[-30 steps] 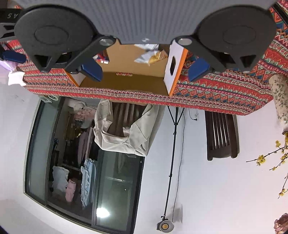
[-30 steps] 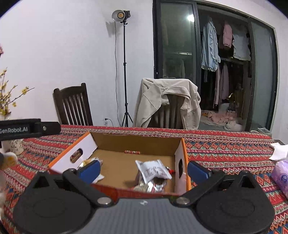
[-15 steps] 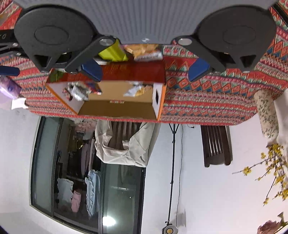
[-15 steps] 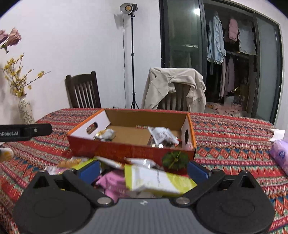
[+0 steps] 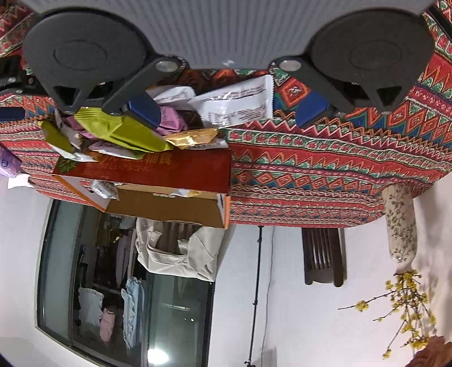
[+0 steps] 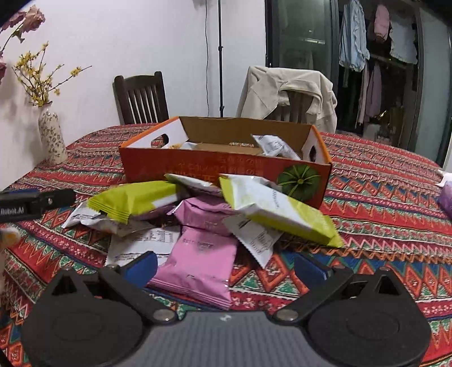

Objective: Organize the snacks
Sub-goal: 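Grasp the pink packet with the right tool from the pile, then carry the pink packet toward the box while the left tool grasps a white packet, then lower the pink and white packets into the orange box and open both tools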

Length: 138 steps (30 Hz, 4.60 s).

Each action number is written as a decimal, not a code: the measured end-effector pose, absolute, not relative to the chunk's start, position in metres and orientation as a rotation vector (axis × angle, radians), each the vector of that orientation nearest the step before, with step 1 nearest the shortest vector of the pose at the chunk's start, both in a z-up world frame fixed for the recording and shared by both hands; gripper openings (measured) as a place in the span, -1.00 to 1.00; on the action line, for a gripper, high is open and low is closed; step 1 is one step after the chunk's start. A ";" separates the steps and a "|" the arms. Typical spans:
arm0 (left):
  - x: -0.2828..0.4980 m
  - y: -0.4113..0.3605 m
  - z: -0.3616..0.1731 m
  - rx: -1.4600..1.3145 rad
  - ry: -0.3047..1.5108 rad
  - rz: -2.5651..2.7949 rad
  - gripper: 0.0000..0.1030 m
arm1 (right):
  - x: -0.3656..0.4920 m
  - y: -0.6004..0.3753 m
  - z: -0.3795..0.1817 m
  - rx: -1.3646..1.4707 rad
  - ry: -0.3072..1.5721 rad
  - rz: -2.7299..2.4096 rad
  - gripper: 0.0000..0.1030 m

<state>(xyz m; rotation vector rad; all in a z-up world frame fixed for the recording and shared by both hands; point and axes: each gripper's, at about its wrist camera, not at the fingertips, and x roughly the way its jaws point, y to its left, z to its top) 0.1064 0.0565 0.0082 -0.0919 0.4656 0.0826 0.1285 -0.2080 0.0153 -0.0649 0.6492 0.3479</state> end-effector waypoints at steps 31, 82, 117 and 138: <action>0.104 0.059 -0.001 -0.114 0.447 0.109 1.00 | 0.142 -0.181 -0.006 -0.101 0.635 0.307 0.18; 0.169 0.078 -0.015 -0.135 0.704 0.224 0.12 | 0.124 -0.206 0.010 0.042 0.406 0.317 0.18; 0.170 0.023 0.095 -0.117 0.353 0.063 0.02 | 0.153 -0.216 0.090 0.064 0.240 0.342 0.18; 0.302 -0.001 0.073 -0.109 0.377 0.115 0.02 | 0.302 -0.213 0.059 0.107 0.384 0.257 0.18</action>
